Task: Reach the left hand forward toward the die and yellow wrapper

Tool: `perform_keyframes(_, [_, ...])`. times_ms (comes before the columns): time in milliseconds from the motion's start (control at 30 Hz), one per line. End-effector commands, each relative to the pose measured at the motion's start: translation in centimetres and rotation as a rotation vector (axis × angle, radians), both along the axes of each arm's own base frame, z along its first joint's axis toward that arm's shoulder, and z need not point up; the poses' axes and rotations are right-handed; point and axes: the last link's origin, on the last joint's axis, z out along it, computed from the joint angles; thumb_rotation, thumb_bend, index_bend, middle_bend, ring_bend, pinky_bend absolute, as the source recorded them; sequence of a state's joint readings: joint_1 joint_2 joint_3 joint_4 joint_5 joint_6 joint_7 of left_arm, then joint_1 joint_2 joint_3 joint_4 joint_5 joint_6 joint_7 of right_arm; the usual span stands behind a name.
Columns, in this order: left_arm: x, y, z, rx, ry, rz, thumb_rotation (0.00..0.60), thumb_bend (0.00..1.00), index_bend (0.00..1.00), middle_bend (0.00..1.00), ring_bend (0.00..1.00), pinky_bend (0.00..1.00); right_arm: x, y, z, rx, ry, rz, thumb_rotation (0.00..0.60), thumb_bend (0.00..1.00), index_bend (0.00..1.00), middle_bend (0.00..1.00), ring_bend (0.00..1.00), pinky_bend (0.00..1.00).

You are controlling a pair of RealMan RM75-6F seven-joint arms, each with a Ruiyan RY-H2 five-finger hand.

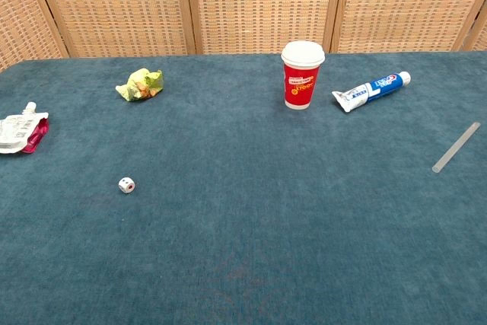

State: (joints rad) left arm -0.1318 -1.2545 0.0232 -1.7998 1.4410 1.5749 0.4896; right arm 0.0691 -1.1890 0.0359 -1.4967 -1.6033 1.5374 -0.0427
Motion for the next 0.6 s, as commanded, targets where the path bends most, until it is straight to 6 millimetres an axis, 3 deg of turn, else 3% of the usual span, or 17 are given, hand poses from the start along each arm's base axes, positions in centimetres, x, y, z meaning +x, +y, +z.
perform_keyframes(33, [-0.06,-0.03,0.03,-0.014,0.010,0.010,0.600,0.00,0.00,0.00,0.00,0.00,0.05,0.11,0.14,0.014,0.012,-0.018,0.600,0.09,0.00,0.00,0.00,0.00])
perform_keyframes(600, [0.12,0.60,-0.45,-0.025,0.006,0.004,0.600,0.00,0.00,0.00,0.00,0.00,0.00,0.01,0.07,0.021,0.006,-0.030,0.600,0.09,0.00,0.00,0.00,0.00])
